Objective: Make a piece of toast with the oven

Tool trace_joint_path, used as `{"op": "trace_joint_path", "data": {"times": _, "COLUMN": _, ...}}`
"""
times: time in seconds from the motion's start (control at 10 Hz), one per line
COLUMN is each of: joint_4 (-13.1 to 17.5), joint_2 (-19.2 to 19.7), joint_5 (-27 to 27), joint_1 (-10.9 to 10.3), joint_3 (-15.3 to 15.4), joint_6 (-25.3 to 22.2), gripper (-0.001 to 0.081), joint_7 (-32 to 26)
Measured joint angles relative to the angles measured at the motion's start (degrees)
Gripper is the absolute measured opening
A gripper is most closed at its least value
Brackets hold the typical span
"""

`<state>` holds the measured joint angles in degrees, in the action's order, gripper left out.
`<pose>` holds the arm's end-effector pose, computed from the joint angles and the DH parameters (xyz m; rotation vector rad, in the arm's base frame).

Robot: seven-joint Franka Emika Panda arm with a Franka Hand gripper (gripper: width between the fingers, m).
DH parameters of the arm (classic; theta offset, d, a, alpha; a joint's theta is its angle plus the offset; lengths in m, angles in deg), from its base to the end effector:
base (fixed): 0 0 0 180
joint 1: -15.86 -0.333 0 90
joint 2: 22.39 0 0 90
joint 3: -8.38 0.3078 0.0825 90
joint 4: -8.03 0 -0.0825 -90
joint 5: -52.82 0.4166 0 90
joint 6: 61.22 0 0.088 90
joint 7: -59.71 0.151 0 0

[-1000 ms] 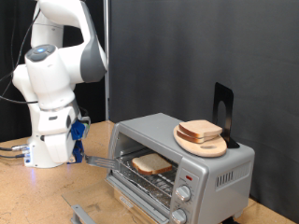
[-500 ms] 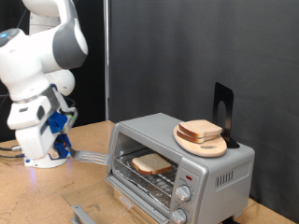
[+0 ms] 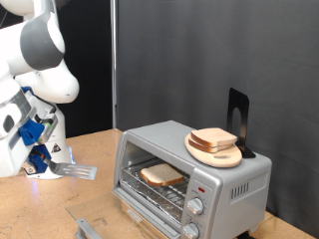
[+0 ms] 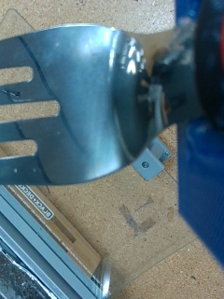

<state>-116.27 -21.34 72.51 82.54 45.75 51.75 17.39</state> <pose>0.4821 -0.2299 0.3065 -2.7642 -0.0815 -0.0159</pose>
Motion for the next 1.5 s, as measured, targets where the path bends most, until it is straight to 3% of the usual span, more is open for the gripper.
{"op": "trace_joint_path", "data": {"times": 0.3, "joint_4": -0.6, "joint_2": -2.4, "joint_5": 2.8, "joint_1": -0.4, "joint_3": 0.7, "joint_6": -6.4, "gripper": 0.0269, "joint_7": -2.2}}
{"op": "trace_joint_path", "data": {"times": 0.7, "joint_4": -3.1, "joint_2": -11.2, "joint_5": 11.8, "joint_1": -0.9, "joint_3": 0.7, "joint_6": -17.1, "gripper": 0.0269, "joint_7": -9.8}}
{"op": "trace_joint_path", "data": {"times": 1.1, "joint_4": -4.7, "joint_2": -20.4, "joint_5": 20.0, "joint_1": -1.2, "joint_3": -0.5, "joint_6": -26.9, "gripper": 0.0269, "joint_7": -10.4}}
{"op": "trace_joint_path", "data": {"times": 1.3, "joint_4": -6.1, "joint_2": -25.6, "joint_5": 22.2, "joint_1": -1.2, "joint_3": -1.3, "joint_6": -29.8, "gripper": 0.0269, "joint_7": -10.4}}
{"op": "trace_joint_path", "data": {"times": 1.5, "joint_4": -6.2, "joint_2": -24.9, "joint_5": 23.5, "joint_1": -1.2, "joint_3": -1.1, "joint_6": -30.1, "gripper": 0.0269, "joint_7": -10.0}}
